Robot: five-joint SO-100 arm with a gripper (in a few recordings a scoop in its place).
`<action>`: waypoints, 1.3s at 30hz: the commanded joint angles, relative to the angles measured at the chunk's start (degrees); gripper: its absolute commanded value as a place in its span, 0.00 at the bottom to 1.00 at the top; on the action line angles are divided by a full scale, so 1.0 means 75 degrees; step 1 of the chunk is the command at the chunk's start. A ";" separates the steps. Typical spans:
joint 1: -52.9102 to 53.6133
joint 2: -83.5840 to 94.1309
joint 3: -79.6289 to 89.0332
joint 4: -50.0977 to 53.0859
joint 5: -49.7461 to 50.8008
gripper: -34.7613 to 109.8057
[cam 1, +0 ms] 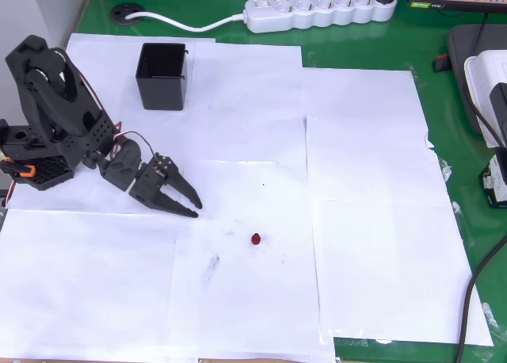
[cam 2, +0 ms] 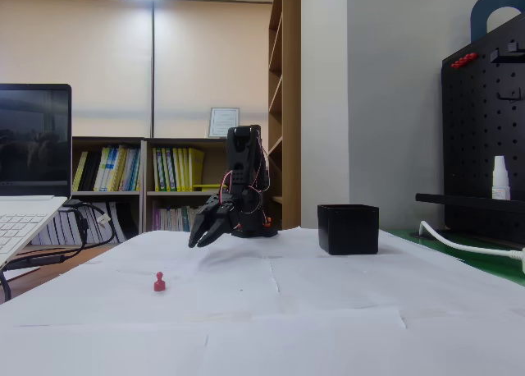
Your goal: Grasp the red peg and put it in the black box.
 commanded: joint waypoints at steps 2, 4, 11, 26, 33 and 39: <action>0.0129 0.0223 0.0129 -0.0609 -0.0234 0.24; 0.0164 0.0340 0.0082 -0.0785 -0.0281 0.24; 0.0316 0.0715 0.0035 -0.1207 -0.0328 0.24; 0.0457 0.1852 0.0727 -0.1465 -0.0387 0.26; 0.0457 0.1910 0.0809 -0.1453 -0.0410 0.26; 0.0363 0.1758 0.0668 -0.1395 -0.0410 0.25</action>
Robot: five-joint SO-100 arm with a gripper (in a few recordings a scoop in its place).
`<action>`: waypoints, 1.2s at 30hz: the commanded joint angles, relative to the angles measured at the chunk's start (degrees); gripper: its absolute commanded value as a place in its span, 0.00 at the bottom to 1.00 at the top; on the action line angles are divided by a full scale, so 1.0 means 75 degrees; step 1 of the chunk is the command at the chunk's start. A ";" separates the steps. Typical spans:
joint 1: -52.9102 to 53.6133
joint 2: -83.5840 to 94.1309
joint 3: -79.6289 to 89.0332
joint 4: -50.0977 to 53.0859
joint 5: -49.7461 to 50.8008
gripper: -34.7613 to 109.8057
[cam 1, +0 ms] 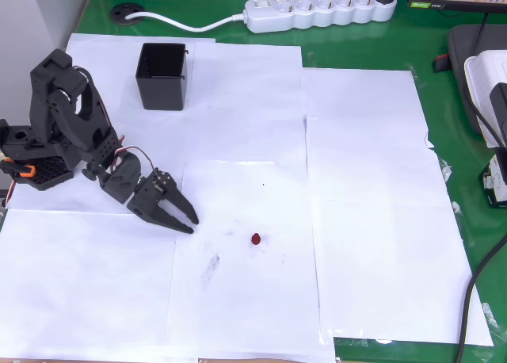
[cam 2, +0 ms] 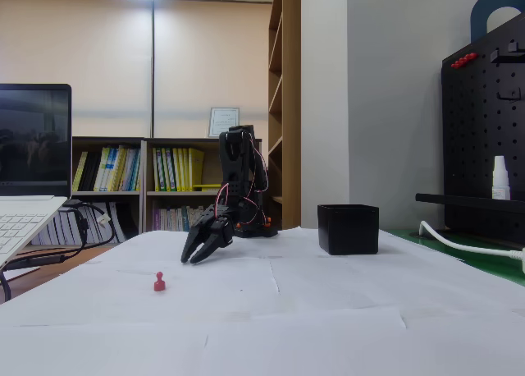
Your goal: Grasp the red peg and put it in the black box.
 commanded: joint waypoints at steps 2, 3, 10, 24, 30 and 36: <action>0.0094 -0.0199 0.0094 -0.0223 -0.0129 0.25; 0.0117 -0.0211 0.0082 -0.0187 -0.0141 0.25; 0.0164 -0.0223 0.0305 -0.0023 -0.0141 0.25; 0.0973 -0.0223 0.1125 0.1301 -0.0422 0.24; 0.0844 -0.0176 0.1477 0.1875 -0.0621 0.30; 0.0340 -0.0211 0.1430 0.2250 -0.0961 0.39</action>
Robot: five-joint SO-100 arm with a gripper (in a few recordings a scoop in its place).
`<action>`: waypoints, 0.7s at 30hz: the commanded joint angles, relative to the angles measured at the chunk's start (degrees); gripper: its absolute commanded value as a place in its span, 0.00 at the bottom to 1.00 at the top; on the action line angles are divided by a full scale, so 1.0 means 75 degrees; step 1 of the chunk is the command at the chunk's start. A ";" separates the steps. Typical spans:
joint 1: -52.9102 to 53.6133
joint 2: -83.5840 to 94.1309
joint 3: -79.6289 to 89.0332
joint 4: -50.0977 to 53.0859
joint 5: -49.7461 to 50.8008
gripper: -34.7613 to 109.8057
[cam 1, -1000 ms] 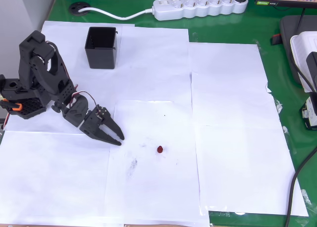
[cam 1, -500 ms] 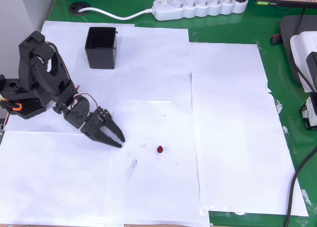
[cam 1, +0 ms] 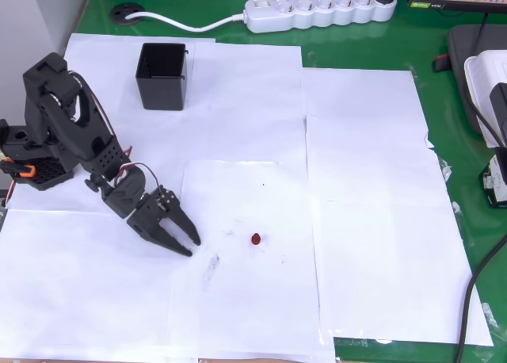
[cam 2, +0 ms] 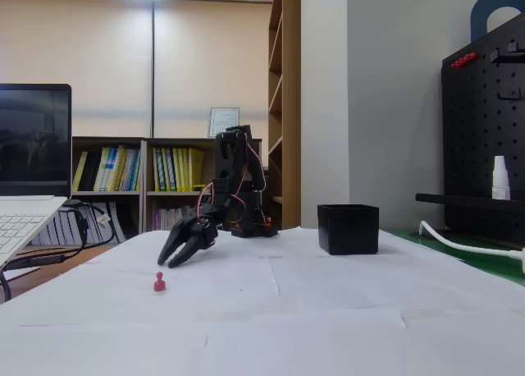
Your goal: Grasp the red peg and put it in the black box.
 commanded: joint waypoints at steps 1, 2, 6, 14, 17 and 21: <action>-0.0270 -0.0141 0.0012 0.0188 -0.0258 0.41; -0.0387 -0.0141 0.0012 0.0188 -0.0211 0.42; -0.0621 -0.0199 0.0035 0.0141 -0.0035 0.44; -0.0656 0.0129 0.0738 0.0176 0.0059 0.46; -0.0656 0.0434 0.1207 0.0199 0.0059 0.46; -0.0680 0.0820 0.1711 0.0199 0.0035 0.46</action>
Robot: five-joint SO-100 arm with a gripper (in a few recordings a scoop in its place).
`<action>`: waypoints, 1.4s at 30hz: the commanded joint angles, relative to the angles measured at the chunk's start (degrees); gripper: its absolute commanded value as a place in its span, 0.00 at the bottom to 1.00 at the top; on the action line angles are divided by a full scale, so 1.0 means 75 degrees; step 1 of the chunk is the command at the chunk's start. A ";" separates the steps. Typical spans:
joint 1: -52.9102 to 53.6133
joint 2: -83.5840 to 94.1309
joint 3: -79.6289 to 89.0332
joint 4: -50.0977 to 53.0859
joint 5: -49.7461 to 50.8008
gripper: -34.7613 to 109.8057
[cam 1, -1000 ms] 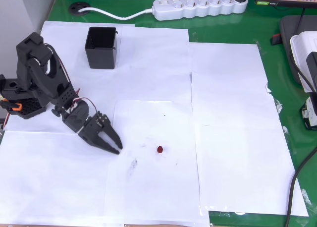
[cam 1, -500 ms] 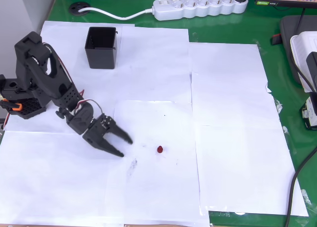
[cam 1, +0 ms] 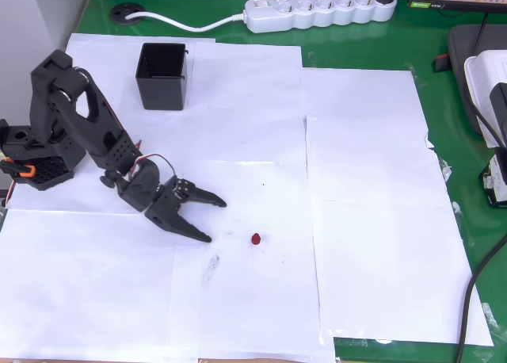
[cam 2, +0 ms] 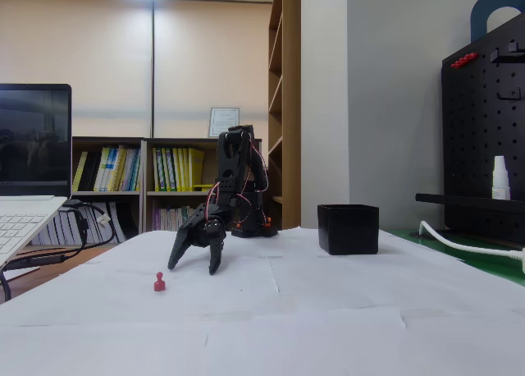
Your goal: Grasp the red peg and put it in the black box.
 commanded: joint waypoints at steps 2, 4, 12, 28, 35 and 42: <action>-0.0082 0.0387 0.0785 -0.0117 -0.0105 0.46; -0.0117 0.0633 0.1043 -0.0117 -0.0129 0.46; -0.0316 0.1629 0.2121 -0.0094 -0.0188 0.46; -0.0328 0.2437 0.3246 -0.0082 -0.0270 0.46; -0.0176 0.2449 0.3211 -0.0094 -0.0387 0.46; 0.0070 0.2473 0.3234 -0.0094 -0.0539 0.46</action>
